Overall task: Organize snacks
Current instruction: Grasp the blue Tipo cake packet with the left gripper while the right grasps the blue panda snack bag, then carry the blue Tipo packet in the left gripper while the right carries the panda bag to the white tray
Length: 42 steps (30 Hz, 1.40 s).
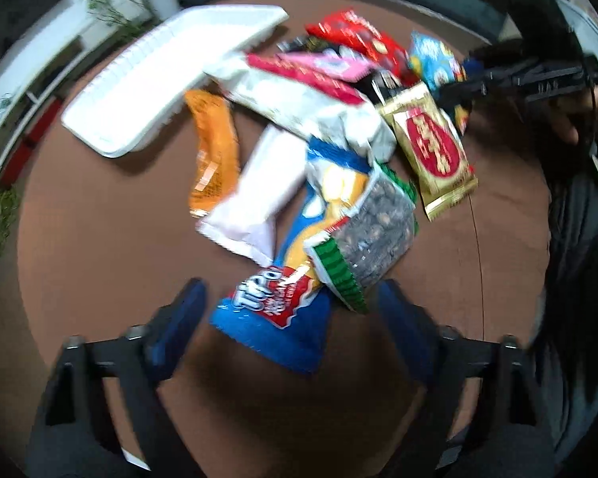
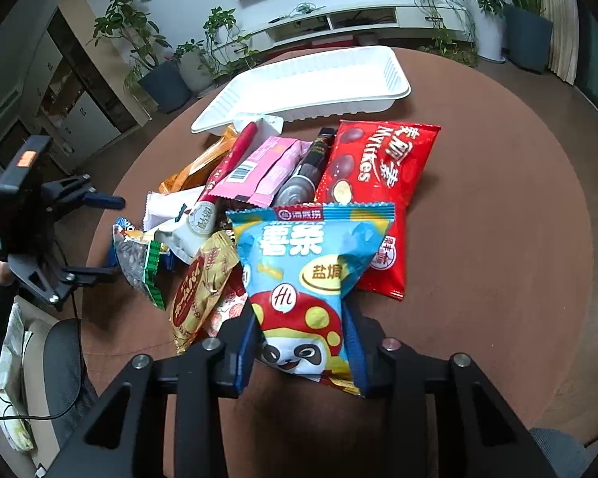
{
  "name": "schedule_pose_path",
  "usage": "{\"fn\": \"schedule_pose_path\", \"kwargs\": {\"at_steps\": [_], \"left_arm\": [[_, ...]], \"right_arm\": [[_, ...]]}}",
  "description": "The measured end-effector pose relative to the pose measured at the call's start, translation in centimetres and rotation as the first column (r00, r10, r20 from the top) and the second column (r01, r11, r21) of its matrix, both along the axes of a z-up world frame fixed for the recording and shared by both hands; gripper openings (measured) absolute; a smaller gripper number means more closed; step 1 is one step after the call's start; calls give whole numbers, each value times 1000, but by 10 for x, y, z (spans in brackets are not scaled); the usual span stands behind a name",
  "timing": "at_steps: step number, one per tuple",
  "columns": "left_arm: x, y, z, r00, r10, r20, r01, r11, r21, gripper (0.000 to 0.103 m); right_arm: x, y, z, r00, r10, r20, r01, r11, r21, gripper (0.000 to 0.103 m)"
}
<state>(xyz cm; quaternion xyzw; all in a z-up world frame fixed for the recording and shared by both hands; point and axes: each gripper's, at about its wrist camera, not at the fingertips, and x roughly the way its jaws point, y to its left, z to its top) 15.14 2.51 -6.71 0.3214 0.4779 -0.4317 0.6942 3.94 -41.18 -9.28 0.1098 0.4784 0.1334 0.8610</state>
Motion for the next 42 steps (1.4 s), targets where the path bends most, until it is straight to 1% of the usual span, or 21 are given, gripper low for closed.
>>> {"fn": "schedule_pose_path", "kwargs": {"at_steps": [2,3,7,8,11,14,17,19,21,22,23,25,28,30,32,34,35,37,38,40,42], "left_arm": [[-2,-6,-8,999,-31,-15,31,999,34,65],[-5,-9,-11,998,-46,-38,47,998,37,60],[-24,-10,-14,986,-111,-124,114,993,17,59],[-26,-10,-14,984,-110,-137,113,994,12,59],[-24,-5,-12,987,-72,-146,72,997,-11,59],[-16,-4,-2,988,-37,-152,25,997,-79,59],[-7,-13,9,989,7,-147,-23,994,-105,59],[-4,-24,7,989,28,-146,-43,995,-95,59],[-18,-29,0,991,39,-131,-45,998,-40,59],[-22,-34,-10,992,43,-122,-44,999,-7,59],[-22,-37,-13,992,49,-117,-48,999,6,61],[-20,-39,-13,990,81,-116,-83,997,-8,61],[-17,-45,-15,985,143,-93,-143,990,5,55],[-17,-50,-14,984,169,-59,-169,986,16,46],[-13,-48,-13,976,213,-56,-213,977,10,40],[-8,-47,-13,963,263,-53,-263,965,3,40],[-7,-36,-17,960,275,-53,-276,961,-4,39],[-6,-38,-17,954,298,-47,-298,954,-11,38],[-7,-39,-18,952,304,-39,-305,952,-10,36],[-8,-44,-17,949,314,-33,-314,949,-14,28],[-8,-47,-17,941,338,-28,-339,941,-27,26]], "right_arm": [[-1,-1,0,1000,-1,-1,1,1000,6,41],[-1,-2,0,1000,-3,-3,3,1000,12,41],[1,-6,-2,1000,-6,-7,6,1000,25,41],[1,-7,-2,1000,-6,-7,6,1000,27,41],[2,-7,-3,1000,-7,-5,7,1000,27,41],[1,-7,-3,1000,-4,-5,4,1000,27,41],[0,-6,-4,1000,-7,-5,7,1000,28,41],[0,-6,-4,1000,-8,-3,8,1000,28,41],[-1,-5,-4,1000,-8,-3,8,1000,26,41],[-1,-5,-5,1000,-8,-3,8,1000,26,41],[-2,-5,-5,1000,-8,-2,8,1000,27,41],[-2,-5,-5,1000,-13,-2,13,999,31,41],[-5,-5,-5,1000,-18,5,18,999,37,40],[-6,-5,-2,1000,-19,12,18,999,43,39],[-7,-5,0,1000,-18,18,18,999,47,39],[-8,-5,1,1000,-19,22,18,998,53,39],[-9,-6,1,1000,-20,23,19,998,56,38],[-10,-6,1,999,-22,26,21,998,59,38],[-10,-6,1,999,-23,26,21,998,60,37],[-10,-6,1,999,-26,29,24,998,65,37],[-12,-7,3,999,-31,39,28,997,71,36]]}}
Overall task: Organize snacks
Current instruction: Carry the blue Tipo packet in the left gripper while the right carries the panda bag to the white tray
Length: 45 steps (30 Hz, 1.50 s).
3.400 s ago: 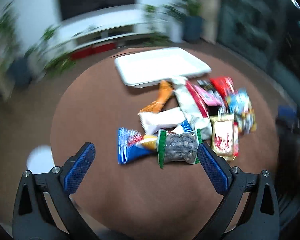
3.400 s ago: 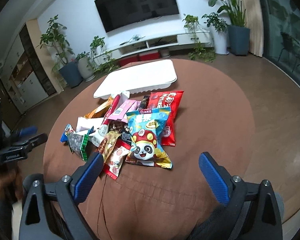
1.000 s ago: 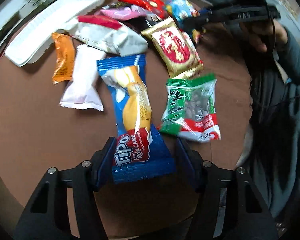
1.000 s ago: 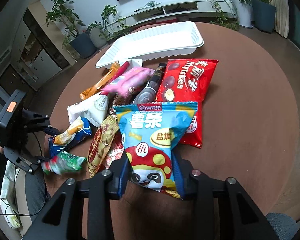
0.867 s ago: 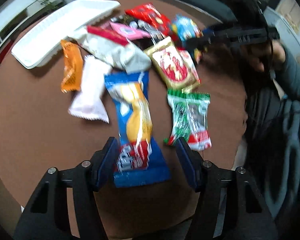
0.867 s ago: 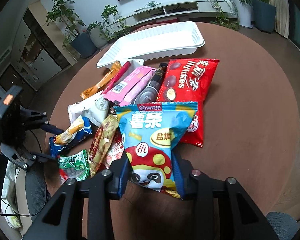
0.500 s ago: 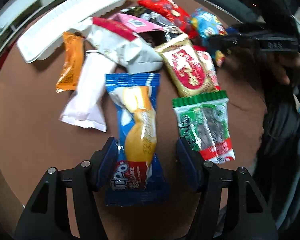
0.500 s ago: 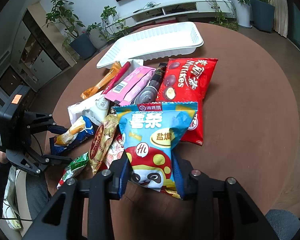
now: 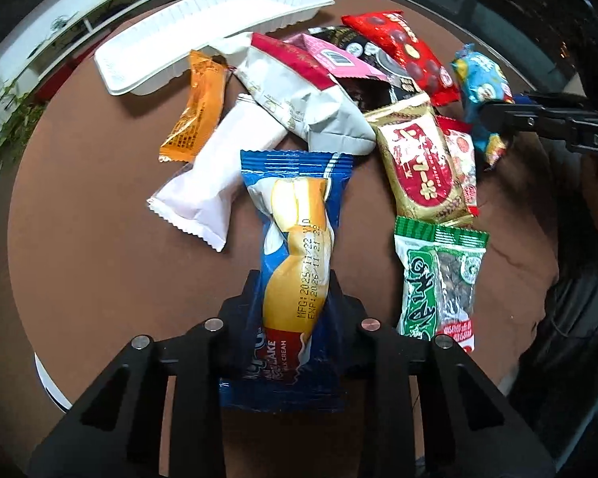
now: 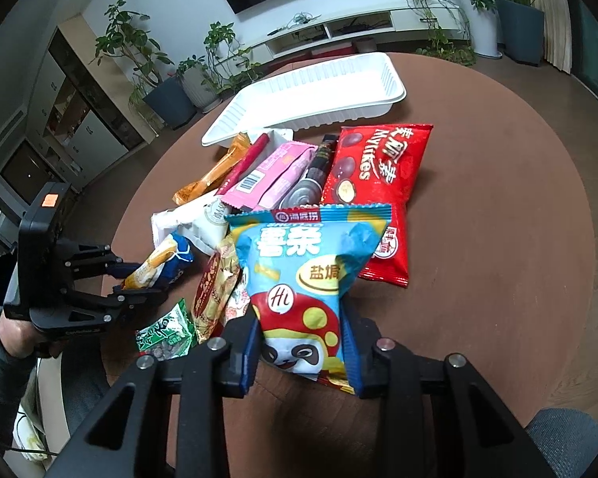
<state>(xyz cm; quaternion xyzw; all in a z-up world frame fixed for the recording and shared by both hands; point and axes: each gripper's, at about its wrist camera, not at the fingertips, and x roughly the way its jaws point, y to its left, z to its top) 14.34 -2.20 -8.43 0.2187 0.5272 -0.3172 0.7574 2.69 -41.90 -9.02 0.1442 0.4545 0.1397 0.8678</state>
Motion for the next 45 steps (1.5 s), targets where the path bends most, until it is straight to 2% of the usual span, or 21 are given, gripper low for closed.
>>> {"fn": "schedule_pose_path", "kwargs": {"at_steps": [7,9,19,26,36,43,45], "left_arm": [[-11,10,-5,998,68,6,-68,996,-63,25],[-21,25,1,997,80,2,-80,994,-81,25],[-36,51,10,987,157,-27,-160,968,-194,25],[-41,72,30,975,214,-66,-224,917,-331,25],[-34,86,41,963,251,-98,-269,863,-428,25],[5,112,66,938,336,-79,-331,809,-487,25],[23,115,77,931,360,-56,-340,804,-487,25]], "right_arm": [[-2,-1,2,1000,-6,16,5,1000,13,34],[-4,-1,3,1000,-6,18,6,1000,17,34],[-7,-9,5,999,-21,30,20,999,45,33],[-10,-18,11,999,-25,30,22,995,102,33],[-5,-38,20,998,-52,29,45,978,205,33],[20,-102,45,977,-197,75,181,966,184,33],[37,-122,57,965,-245,94,227,958,174,33]]}}
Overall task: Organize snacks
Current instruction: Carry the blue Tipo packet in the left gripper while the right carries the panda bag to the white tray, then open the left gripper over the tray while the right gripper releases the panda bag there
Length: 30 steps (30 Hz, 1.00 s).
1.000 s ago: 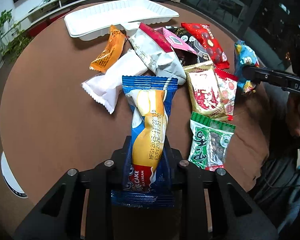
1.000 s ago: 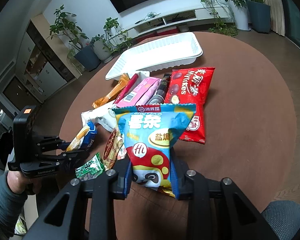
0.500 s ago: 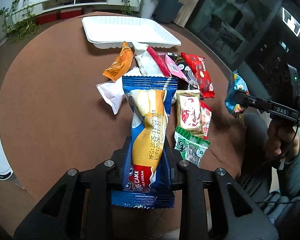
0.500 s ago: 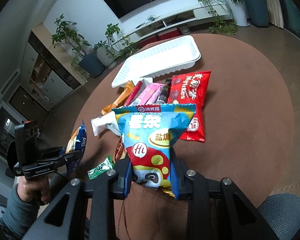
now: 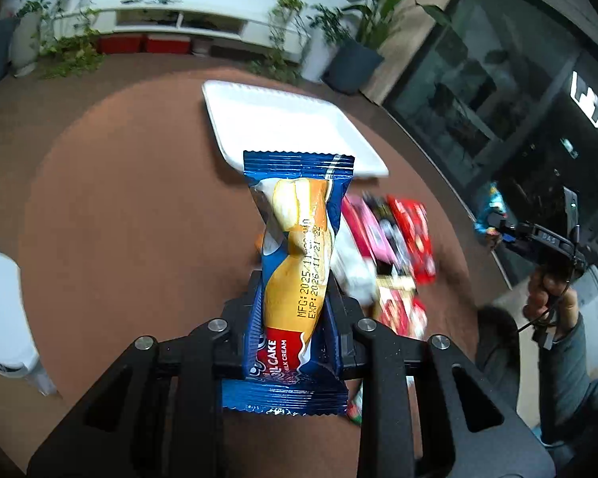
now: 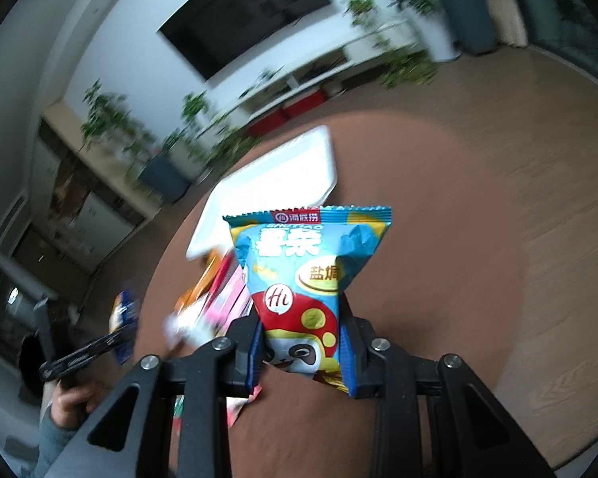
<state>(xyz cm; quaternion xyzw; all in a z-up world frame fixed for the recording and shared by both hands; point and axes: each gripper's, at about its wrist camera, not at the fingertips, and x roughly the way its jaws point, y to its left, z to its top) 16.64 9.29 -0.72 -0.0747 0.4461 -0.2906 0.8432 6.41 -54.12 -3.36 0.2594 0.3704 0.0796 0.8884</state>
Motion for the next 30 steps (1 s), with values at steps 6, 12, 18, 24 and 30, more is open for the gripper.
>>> {"fn": "schedule_pose_path", "kwargs": {"at_steps": [6,12,18,24,30], "left_arm": [[82,-17,39,999,36,36,-36,999,-7,25],[156,-63,45,999,28,23,-29,999,46,25],[213,-96,5,996,38,-77,-31,995,97,25],[237,-118,-40,989,51,-141,-28,986,164,25],[238,-130,-64,987,61,-146,-30,978,208,25]], "right_arm": [[76,-2,29,1000,22,21,-21,999,-30,33],[171,63,22,984,168,-64,-174,980,-100,33],[233,89,-11,965,197,-172,-221,966,-134,33],[261,93,-35,951,189,-245,-238,953,-189,33],[267,98,-52,942,186,-280,-251,943,-220,33]]}}
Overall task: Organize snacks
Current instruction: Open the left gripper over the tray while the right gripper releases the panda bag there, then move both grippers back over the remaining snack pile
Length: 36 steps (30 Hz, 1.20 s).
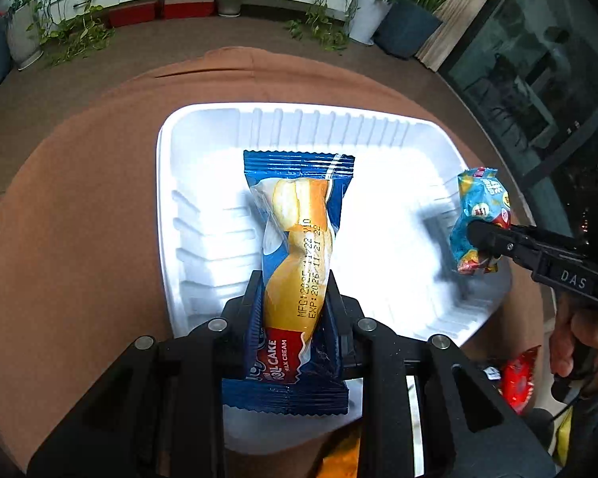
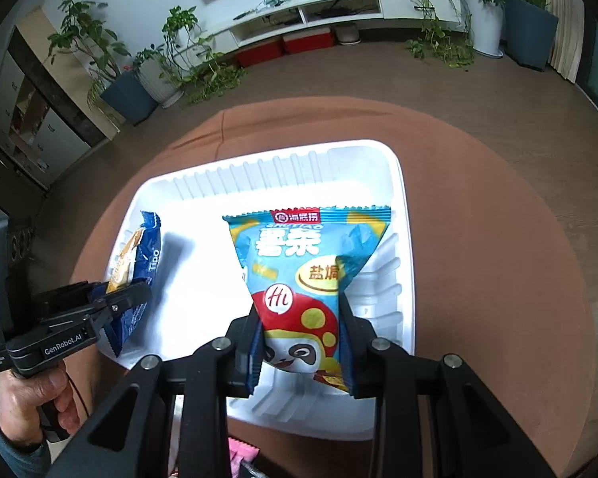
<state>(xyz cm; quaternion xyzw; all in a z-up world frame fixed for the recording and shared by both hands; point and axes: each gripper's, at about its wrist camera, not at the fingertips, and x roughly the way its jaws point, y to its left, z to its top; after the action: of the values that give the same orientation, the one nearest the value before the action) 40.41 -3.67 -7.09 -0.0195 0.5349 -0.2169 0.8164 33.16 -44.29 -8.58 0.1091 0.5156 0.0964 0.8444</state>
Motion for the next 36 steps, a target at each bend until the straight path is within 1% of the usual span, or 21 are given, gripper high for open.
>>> {"fn": "schedule_pose_path", "kwargs": {"at_steps": [3,9,10,11,13,14,15,16,18,22,23,24,25,26,27,29,31,32,33,34,36], "left_arm": [[-1,-2,-5,1000,3,10,-3,1000,16,25],[4,-6,-5,1000,12,22,-13,999,33,26],[5,-7,-4,1000,15,21,-16,999,33,26],[5,-7,-5,1000,17,21,-18,999,33,26],[0,-4,-1,999,21,25,-22,999,37,33],[-3,-3,1,999,21,29,-22,999,38,46],[-4,-3,3,999,19,39,-21,999,36,56],[-7,-2,8,998,14,54,-15,999,30,59],[-12,0,19,996,13,83,-16,999,36,68],[-30,13,54,986,28,166,-26,1000,-10,82],[-37,16,63,982,28,187,-24,999,-20,90],[-45,20,71,978,23,208,-17,999,-31,99],[-55,23,80,973,18,228,-10,999,-39,103],[-64,26,86,970,18,242,-8,999,-44,103],[-74,29,91,969,17,247,-5,999,-50,103],[-100,35,100,964,8,265,11,998,-69,103],[-129,37,106,947,-14,320,36,997,-63,103],[-146,38,108,934,-27,355,53,997,-63,103],[-164,38,110,922,-32,385,62,996,-66,103],[-181,40,110,913,-28,407,62,996,-71,103],[-212,41,109,908,-17,418,40,998,-46,103]], "right_arm": [[2,1,-6,1000,-5,-13,5,1000,-2,33],[3,9,-3,1000,8,-9,-9,1000,-30,35],[2,10,-2,1000,10,-7,-10,999,-32,36],[2,10,-3,1000,8,-11,-8,999,-32,40],[-2,11,-2,1000,-5,-18,5,1000,-26,46],[-3,10,-1,1000,-8,-15,8,1000,-25,48],[-5,9,1,1000,-11,-9,11,1000,-27,49],[-7,7,4,1000,-14,2,14,1000,-26,53],[-12,0,15,999,-24,37,25,1000,-16,58],[-28,-13,49,991,-54,124,52,998,17,69],[-31,-15,56,988,-60,140,56,998,29,72],[-38,-20,65,984,-71,165,63,997,52,75],[-48,-27,76,977,-89,196,74,994,83,80],[-56,-30,83,971,-103,217,82,991,106,85],[-66,-34,90,964,-117,239,88,988,131,88],[-89,-41,101,950,-141,277,84,974,209,98],[-114,-46,105,944,-159,289,62,946,320,103],[-130,-50,103,946,-162,282,36,914,405,103],[-143,-52,99,950,-163,266,22,887,462,103],[-155,-54,94,954,-164,251,17,866,500,103],[-182,-55,82,959,-176,222,20,824,566,103]]}}
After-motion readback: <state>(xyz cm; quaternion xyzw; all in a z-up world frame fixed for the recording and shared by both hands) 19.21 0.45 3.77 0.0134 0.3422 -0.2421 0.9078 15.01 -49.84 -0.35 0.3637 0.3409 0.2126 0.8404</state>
